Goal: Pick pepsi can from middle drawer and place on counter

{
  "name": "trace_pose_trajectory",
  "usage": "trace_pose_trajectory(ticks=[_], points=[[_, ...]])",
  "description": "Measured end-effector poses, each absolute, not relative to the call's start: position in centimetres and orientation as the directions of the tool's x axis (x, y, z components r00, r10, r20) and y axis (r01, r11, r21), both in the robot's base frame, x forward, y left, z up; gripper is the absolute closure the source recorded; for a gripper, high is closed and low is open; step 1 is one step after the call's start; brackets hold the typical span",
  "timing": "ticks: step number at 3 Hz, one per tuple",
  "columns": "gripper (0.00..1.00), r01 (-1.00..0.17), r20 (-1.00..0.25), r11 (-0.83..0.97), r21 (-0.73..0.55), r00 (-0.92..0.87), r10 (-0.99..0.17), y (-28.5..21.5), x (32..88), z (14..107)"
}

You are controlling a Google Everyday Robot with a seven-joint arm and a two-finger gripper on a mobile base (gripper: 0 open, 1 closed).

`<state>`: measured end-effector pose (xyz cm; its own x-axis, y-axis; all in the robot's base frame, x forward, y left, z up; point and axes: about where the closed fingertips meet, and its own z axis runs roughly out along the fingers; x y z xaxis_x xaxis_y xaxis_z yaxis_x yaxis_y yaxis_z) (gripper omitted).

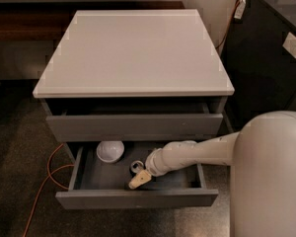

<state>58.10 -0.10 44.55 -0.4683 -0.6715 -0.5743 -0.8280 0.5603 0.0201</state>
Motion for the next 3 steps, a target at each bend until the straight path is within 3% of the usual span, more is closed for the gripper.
trace_pose_trajectory(ticks=[1, 2, 3], points=[[0.03, -0.818, -0.572, 0.574, 0.034, -0.487, -0.660, 0.21, 58.71, 43.64], [0.33, -0.819, -0.572, 0.571, 0.044, -0.490, -0.658, 0.68, 59.03, 43.18], [0.57, -0.826, -0.576, 0.563, 0.045, -0.482, -0.661, 0.98, 58.99, 43.33]])
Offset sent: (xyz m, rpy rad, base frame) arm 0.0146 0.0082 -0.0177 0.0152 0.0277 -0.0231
